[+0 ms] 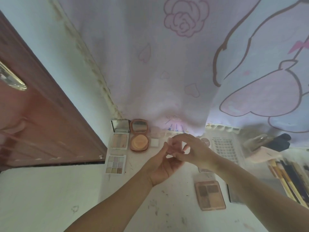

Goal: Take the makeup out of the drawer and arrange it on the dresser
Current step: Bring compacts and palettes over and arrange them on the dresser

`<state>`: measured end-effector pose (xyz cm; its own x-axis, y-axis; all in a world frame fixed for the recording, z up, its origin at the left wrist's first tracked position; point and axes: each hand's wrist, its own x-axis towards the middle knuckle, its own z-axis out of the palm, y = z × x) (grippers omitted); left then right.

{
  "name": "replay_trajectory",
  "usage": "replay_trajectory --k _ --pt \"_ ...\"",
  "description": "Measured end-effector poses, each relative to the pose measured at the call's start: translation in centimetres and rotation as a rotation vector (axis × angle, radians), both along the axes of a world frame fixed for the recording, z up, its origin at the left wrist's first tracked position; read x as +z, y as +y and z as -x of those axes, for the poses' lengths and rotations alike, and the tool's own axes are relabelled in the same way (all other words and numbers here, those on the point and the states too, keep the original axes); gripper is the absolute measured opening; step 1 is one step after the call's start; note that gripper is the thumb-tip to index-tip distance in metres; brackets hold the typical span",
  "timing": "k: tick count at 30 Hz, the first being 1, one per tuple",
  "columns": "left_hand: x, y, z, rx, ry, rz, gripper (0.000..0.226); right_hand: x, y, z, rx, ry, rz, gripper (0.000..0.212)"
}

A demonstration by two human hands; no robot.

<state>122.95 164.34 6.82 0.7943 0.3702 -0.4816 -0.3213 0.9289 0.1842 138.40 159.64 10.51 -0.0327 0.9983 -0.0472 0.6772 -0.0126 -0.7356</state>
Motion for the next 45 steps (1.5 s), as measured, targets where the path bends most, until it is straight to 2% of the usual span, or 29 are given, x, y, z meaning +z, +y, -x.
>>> replay_trajectory --k 7,9,11,13,15,18,20,26,36,38,41,43,45 --pt "0.2 -0.2 0.4 -0.05 0.005 -0.056 0.047 0.5 0.0 -0.5 -0.104 0.107 0.019 0.022" --pt "0.1 -0.1 0.3 -0.055 0.043 -0.016 0.047 0.5 0.7 -1.0 -0.185 0.237 0.121 0.012" --pt "-0.1 -0.1 0.4 -0.07 0.078 0.041 0.047 0.3 1.5 -1.5 -0.309 0.397 0.206 0.016" --pt "-0.3 -0.1 0.5 -0.079 0.104 0.093 0.046 -0.2 1.9 -1.9 -0.38 0.448 0.229 0.016" --pt "-0.6 0.0 0.3 -0.054 0.132 0.162 0.043 -1.2 2.0 -1.9 -0.381 0.391 0.238 0.012" --pt "-1.2 0.1 -0.2 0.037 0.215 0.27 0.034 -2.8 2.8 -1.8 -0.376 0.172 0.282 0.013" --pt "-1.8 0.4 -0.6 0.102 0.291 0.298 0.026 -3.6 3.9 -1.9 -0.413 0.102 0.305 0.014" --pt "-3.0 2.2 -1.5 0.221 0.458 0.255 0.01 -5.7 7.6 -1.7 -0.396 0.171 0.347 0.008" --pt "-2.6 3.8 -2.5 0.263 0.5 0.27 0.021 -7.9 9.7 -1.4 -0.385 0.159 0.35 0.018" --pt "-2.6 3.6 -2.7 0.263 0.495 0.268 0.02 -7.9 9.5 -1.4 -0.366 0.135 0.335 0.012" --pt "-2.7 3.4 -2.7 0.254 0.501 0.252 0.017 -7.2 8.6 -1.9 -0.345 0.104 0.306 0.024" --pt "-2.6 3.2 -2.9 0.243 0.523 0.234 0.015 -6.4 7.5 -2.9 -0.363 0.1 0.311 0.025" --pt "-2.3 2.6 -3.3 0.223 0.568 0.222 0.019 -5.7 5.8 -4.8 -0.347 -0.044 0.326 0.021"
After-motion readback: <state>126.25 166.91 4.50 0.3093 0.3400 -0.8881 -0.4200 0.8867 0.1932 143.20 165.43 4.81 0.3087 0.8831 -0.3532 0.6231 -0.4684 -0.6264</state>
